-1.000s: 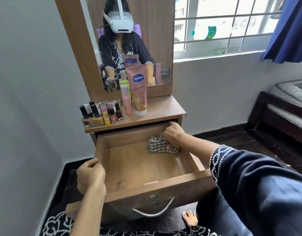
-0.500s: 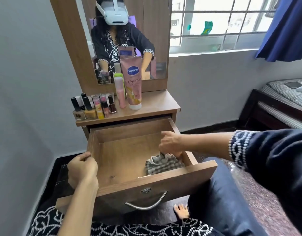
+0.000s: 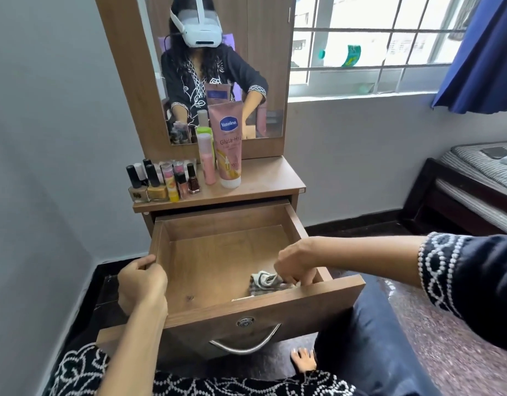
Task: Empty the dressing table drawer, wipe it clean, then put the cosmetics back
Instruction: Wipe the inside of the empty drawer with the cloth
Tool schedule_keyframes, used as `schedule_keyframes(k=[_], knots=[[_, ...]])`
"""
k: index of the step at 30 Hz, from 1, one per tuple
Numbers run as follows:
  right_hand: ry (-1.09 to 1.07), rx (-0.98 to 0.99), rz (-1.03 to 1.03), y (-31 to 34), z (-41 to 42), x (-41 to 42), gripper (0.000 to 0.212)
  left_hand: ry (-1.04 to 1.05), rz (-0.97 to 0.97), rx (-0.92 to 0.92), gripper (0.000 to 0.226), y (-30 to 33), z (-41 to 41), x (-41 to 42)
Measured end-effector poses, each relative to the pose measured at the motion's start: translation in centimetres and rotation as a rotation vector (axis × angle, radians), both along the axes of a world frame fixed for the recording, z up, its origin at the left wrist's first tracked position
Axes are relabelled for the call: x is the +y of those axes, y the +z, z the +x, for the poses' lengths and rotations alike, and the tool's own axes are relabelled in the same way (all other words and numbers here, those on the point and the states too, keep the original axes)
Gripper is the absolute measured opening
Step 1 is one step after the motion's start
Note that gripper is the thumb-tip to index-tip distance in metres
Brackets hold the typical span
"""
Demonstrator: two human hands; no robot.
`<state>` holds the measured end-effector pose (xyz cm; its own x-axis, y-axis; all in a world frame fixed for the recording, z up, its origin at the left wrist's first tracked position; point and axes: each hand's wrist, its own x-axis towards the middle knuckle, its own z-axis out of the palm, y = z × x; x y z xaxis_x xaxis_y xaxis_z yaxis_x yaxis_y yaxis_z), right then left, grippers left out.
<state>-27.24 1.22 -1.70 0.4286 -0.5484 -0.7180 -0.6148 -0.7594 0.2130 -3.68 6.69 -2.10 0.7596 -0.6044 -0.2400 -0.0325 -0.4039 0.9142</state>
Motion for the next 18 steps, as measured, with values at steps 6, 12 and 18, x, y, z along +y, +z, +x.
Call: schedule_keyframes(k=[6, 12, 18], knots=[[-0.151, -0.288, 0.012, 1.3, 0.4, -1.8, 0.081, 0.007, 0.005, -0.004, 0.026, 0.2, -0.1, 0.1], [-0.291, -0.354, -0.211, 1.5, 2.2, -6.2, 0.078, -0.002, 0.022, -0.005, 0.025, 0.2, 0.0, 0.2], [-0.338, -0.287, 0.026, 2.1, 6.1, -1.8, 0.068, 0.004, 0.007, -0.008, 0.026, 0.5, 0.0, 0.1]])
